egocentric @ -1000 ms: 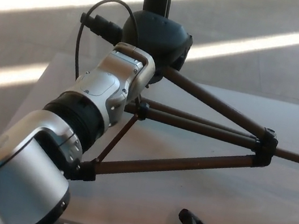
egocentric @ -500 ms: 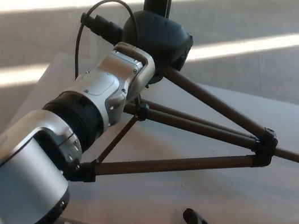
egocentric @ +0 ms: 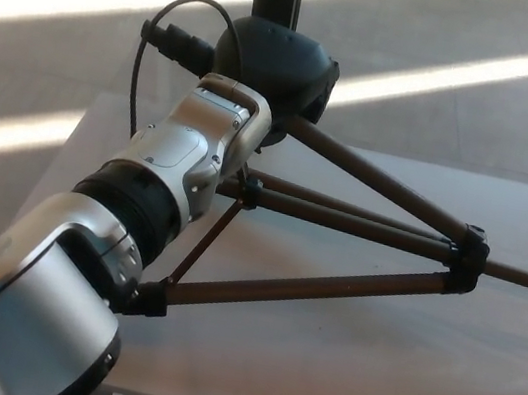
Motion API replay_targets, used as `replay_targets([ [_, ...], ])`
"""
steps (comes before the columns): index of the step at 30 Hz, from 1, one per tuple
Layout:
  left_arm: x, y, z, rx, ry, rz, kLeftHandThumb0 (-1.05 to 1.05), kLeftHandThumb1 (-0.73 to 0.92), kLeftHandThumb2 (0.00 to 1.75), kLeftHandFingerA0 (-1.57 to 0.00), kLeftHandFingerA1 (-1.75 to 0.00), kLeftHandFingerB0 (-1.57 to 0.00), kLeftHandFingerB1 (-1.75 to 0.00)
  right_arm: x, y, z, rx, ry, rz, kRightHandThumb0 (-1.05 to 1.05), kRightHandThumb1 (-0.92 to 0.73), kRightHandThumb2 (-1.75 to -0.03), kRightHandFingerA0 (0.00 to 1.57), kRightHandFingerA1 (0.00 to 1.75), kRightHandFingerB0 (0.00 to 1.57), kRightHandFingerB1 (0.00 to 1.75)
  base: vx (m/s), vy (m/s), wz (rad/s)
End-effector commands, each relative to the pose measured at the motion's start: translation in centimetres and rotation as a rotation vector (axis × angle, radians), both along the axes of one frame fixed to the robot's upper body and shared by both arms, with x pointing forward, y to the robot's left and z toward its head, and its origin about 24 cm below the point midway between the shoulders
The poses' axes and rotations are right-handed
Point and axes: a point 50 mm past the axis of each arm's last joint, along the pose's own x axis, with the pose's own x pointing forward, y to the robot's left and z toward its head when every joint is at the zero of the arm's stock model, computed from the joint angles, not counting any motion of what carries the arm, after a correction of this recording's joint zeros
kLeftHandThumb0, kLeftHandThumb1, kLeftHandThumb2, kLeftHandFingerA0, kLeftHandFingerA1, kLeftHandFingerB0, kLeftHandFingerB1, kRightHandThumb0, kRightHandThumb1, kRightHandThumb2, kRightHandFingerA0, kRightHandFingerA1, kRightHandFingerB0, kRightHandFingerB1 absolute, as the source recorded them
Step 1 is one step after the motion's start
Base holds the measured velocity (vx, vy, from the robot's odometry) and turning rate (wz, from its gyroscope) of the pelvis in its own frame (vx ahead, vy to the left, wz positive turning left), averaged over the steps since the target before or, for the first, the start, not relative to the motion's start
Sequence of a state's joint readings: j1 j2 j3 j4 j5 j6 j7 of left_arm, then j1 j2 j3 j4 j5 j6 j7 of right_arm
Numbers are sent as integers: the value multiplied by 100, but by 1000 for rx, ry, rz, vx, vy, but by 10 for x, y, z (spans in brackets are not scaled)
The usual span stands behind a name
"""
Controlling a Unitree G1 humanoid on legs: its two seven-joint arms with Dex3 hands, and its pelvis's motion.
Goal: Use both hands of the robot to pick up the tripod lying in the middle of the desk and make it stand upright on the desk
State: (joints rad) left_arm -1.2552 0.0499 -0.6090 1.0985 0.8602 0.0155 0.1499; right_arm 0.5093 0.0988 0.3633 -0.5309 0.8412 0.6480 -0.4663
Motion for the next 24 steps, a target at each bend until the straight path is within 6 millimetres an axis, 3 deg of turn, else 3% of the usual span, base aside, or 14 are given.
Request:
replay_targets([
  [1,3,14,33,-43,-154,13,-22,57,90,-91,-144,-80,-103,-75,21,32,167,205,179,-66,-76,-62,20,85,27,51,0,0,0],
  [2,3,14,33,-38,-161,13,-22,57,90,-90,-151,-79,-106,-75,18,36,185,190,192,-67,-61,-100,33,74,19,52,0,0,0],
  [3,3,14,32,-38,-163,11,-22,57,90,-90,-151,-79,-106,-72,17,39,198,171,192,-67,-61,-100,33,74,19,52,0,0,0],
  [4,3,14,32,-36,-159,13,-22,57,89,-90,-151,-79,-105,-66,15,41,210,150,178,-71,-70,-66,24,77,27,46,0,0,0],
  [5,2,13,30,-38,-160,10,-23,58,89,-90,-150,-79,-106,-49,11,47,194,76,146,-71,-59,-94,26,68,20,49,0,0,0],
  [6,3,14,29,-43,-149,12,-23,59,89,-89,-155,-78,-107,-42,11,52,186,61,98,-68,-73,-62,29,72,32,38,0,0,0],
  [12,3,16,26,-21,-151,13,-22,58,86,-92,-140,-80,-95,-1,5,72,219,-105,-6,-67,-73,-62,36,76,37,44,0,0,0],
  [13,3,16,25,-27,-148,12,-21,57,84,-92,-147,-80,-99,5,5,78,208,-129,-21,-69,-58,-95,38,72,32,55,0,0,0],
  [14,3,17,25,-26,-144,14,-22,57,85,-92,-145,-79,-97,9,6,84,200,-147,-38,-69,-72,-61,40,78,38,45,0,0,0],
  [17,2,20,21,-16,-165,10,-23,56,89,-94,-155,-83,-115,21,8,101,235,-221,-55,-69,-71,-61,46,81,43,46,0,0,0],
  [20,2,22,18,-15,-162,12,-21,55,89,-93,-148,-82,-110,25,7,108,236,-255,-45,-70,-71,-61,49,79,44,45,0,0,0],
  [21,2,22,17,-3,-162,13,-21,55,89,-93,-123,-82,-90,29,6,110,227,-267,-56,-69,-72,-62,45,82,44,46,0,0,0],
  [22,2,22,16,-3,-162,12,-21,55,89,-93,-123,-82,-90,29,6,111,226,-264,-56,-69,-72,-62,45,82,44,46,0,0,0],
  [24,2,22,15,-18,-151,17,-21,55,91,-91,-147,-81,-110,38,3,109,211,-271,-82,-68,-73,-62,41,84,40,47,0,0,0],
])
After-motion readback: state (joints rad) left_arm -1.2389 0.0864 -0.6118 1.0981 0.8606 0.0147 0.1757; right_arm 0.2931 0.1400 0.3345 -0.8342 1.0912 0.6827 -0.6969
